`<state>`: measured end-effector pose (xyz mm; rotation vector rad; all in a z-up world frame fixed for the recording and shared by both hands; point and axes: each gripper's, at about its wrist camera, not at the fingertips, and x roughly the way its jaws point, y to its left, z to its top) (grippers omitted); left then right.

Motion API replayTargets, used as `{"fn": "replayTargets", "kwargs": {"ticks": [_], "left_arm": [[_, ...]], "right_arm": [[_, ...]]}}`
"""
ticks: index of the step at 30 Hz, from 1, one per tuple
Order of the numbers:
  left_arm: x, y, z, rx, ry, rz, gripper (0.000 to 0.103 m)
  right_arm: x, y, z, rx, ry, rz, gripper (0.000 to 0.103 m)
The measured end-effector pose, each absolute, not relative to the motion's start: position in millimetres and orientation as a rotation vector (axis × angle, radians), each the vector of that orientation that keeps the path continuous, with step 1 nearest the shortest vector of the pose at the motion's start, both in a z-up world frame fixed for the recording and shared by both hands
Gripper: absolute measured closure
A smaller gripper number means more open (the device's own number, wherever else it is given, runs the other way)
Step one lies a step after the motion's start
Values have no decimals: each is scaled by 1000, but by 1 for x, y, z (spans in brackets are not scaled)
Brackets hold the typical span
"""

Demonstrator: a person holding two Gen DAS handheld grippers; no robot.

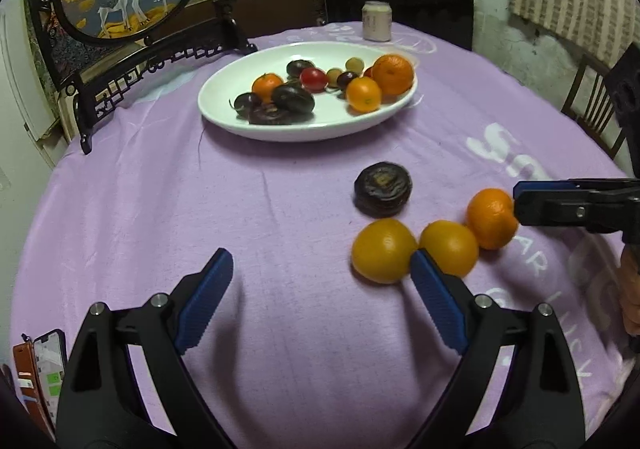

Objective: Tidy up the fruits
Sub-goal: 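Grasp a yellow orange with the left tool while the right tool grasps a mandarin, then release the yellow orange and mandarin onto the plate with both tools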

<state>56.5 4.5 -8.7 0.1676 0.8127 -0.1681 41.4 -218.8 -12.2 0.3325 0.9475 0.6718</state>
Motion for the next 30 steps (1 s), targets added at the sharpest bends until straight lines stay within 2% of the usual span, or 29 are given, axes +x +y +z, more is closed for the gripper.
{"fn": "replayTargets", "kwargs": {"ticks": [3, 6, 11, 13, 15, 17, 23, 30], "left_arm": [[58, -5, -11, 215, 804, -176, 10], [63, -15, -18, 280, 811, -167, 10], [76, -7, -21, 206, 856, -207, 16], [77, -7, -22, 178, 869, -241, 31], [76, -10, -23, 176, 877, -272, 51], [73, -14, -23, 173, 875, -300, 65], [66, -13, -19, 166, 866, -280, 66], [72, 13, 10, 77, 799, -204, 66]], "right_arm": [[42, -212, -17, 309, 967, 659, 46], [42, -207, -19, 293, 967, 665, 61], [42, -206, -20, 281, 950, 662, 62], [42, -208, -19, 285, 946, 660, 62], [43, -211, -19, 296, 944, 655, 62], [45, -215, -19, 315, 945, 644, 62], [48, -222, -20, 339, 947, 621, 62], [52, -232, -12, 383, 907, 612, 62]]}}
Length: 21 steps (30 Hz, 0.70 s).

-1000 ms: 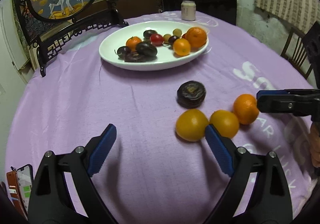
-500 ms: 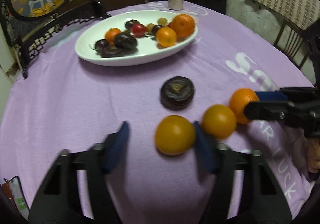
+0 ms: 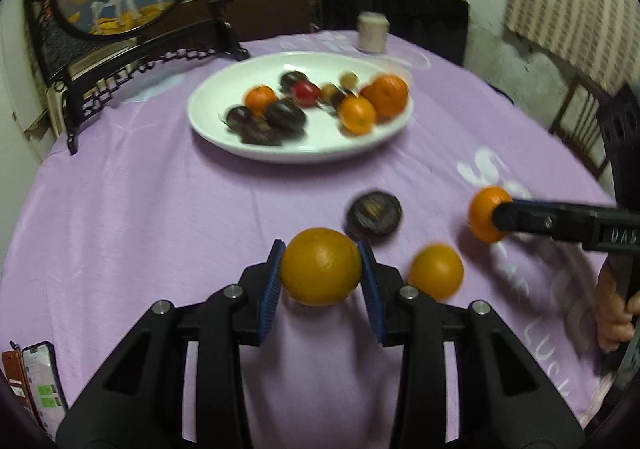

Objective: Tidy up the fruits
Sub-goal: 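Release the yellow orange and mandarin onto the plate with both tools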

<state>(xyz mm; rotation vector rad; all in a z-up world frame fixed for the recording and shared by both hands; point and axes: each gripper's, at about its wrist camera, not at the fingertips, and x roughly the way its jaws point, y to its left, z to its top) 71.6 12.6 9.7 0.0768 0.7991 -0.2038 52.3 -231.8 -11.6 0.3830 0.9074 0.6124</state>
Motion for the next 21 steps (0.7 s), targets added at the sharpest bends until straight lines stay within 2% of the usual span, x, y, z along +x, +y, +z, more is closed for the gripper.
{"fn": "replayTargets", "kwargs": {"ticks": [9, 21], "left_arm": [[148, 34, 51, -1, 778, -133, 66], [259, 51, 34, -81, 843, -98, 66]], "right_arm": [[106, -201, 48, 327, 862, 642, 62], [167, -133, 33, 226, 922, 652, 62]]}}
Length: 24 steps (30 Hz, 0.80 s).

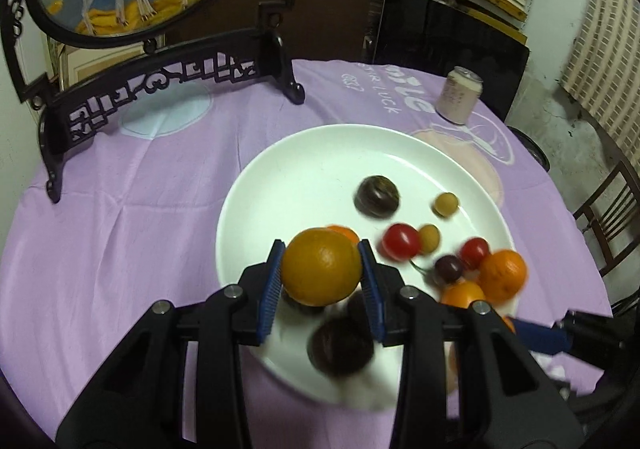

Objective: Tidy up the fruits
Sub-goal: 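Release the yellow orange and mandarin onto the plate with both tools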

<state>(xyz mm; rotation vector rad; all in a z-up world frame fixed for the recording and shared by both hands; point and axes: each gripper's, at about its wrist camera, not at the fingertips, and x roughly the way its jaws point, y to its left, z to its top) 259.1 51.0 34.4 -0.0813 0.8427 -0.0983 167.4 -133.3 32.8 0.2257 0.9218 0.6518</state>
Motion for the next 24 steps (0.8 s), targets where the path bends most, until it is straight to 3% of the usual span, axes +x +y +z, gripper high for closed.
{"fn": "replayTargets", "kwargs": {"ticks": [7, 18, 24], "left_arm": [[285, 54, 19, -85, 850, -92, 63], [279, 52, 20, -36, 777, -24, 33], [269, 48, 29, 16, 716, 19, 29]], "right_arm": [[180, -115, 22, 156, 923, 634, 62], [178, -104, 13, 95, 911, 632, 60], [178, -113, 17, 129, 899, 629, 53]]}}
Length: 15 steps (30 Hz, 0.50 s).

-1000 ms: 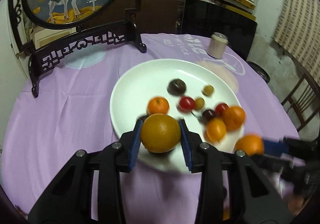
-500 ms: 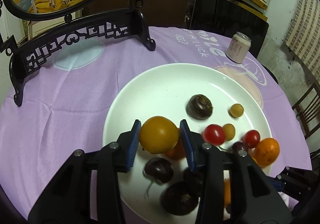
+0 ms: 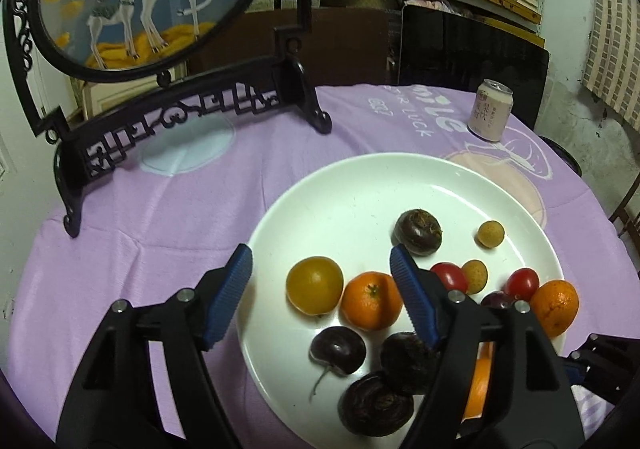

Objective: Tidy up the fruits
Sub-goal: 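Release the yellow orange and mandarin onto the plate with both tools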

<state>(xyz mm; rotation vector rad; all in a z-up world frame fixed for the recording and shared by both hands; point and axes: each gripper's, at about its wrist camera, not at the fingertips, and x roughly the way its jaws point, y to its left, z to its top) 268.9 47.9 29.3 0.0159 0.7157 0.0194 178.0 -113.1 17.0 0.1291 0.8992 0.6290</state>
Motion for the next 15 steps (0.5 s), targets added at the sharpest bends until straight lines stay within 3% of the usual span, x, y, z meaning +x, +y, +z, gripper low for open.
{"fn": "replayTargets", "kwargs": {"ticks": [15], "left_arm": [[223, 44, 37, 68, 696, 66, 25]], "right_arm": [[141, -140, 32, 185, 854, 653, 53]]}}
